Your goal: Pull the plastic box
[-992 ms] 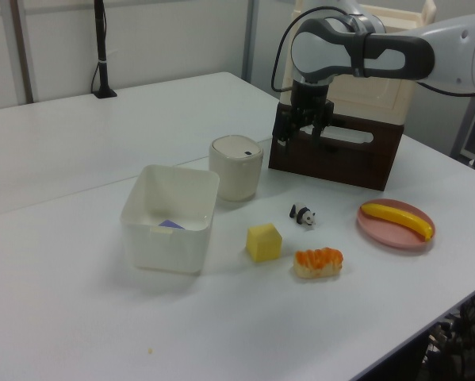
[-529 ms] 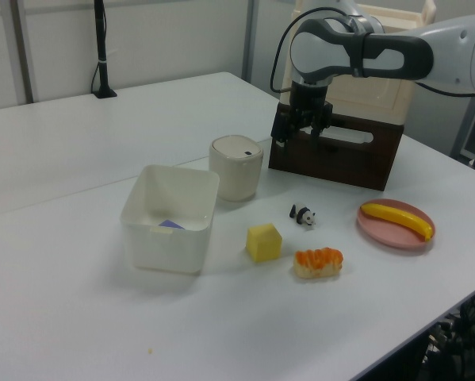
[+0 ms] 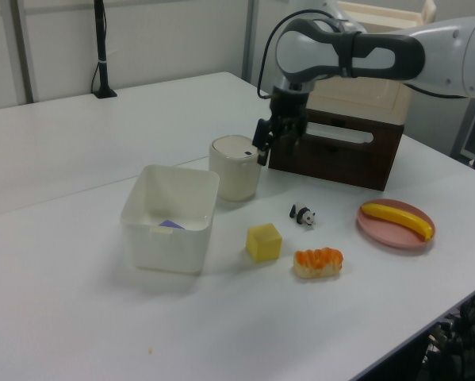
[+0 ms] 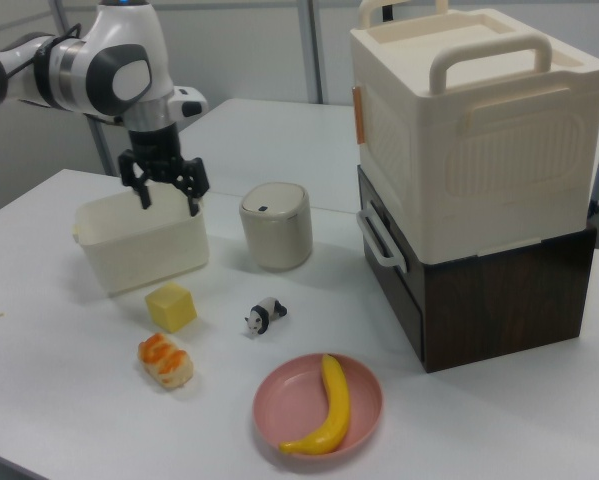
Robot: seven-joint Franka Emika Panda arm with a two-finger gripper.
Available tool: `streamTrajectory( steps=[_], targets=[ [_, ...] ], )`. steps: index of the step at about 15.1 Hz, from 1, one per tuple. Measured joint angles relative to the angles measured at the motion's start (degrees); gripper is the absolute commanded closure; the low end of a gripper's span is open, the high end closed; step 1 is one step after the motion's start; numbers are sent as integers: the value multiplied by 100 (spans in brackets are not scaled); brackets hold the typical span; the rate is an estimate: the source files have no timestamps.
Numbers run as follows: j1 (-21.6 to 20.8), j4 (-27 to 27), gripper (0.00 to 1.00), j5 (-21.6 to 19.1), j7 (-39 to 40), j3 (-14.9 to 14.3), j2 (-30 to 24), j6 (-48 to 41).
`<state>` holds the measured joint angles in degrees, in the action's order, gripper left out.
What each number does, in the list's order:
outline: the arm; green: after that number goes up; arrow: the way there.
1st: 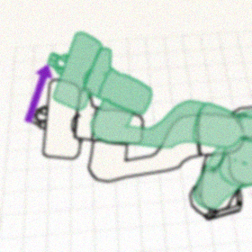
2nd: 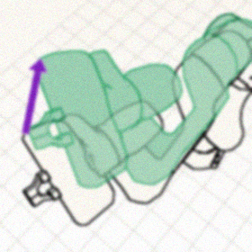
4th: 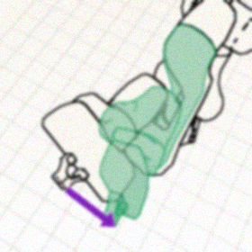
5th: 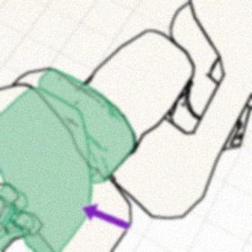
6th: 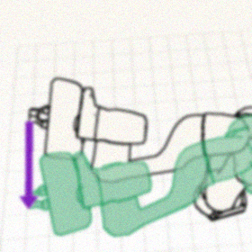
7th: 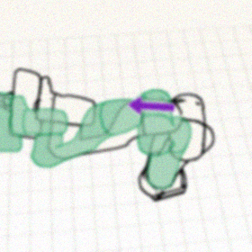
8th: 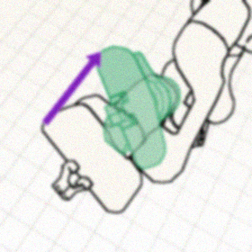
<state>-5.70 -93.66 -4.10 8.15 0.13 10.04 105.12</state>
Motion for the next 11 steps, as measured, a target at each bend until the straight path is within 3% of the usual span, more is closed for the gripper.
streamTrajectory(
  steps=[2,7,11],
  targets=[
    [-214,1,0,-206,536,5,90,313],
    [-704,363,0,-210,1542,9,916,1147],
    [-897,745,0,-210,1780,9,1232,1239]
  ],
)
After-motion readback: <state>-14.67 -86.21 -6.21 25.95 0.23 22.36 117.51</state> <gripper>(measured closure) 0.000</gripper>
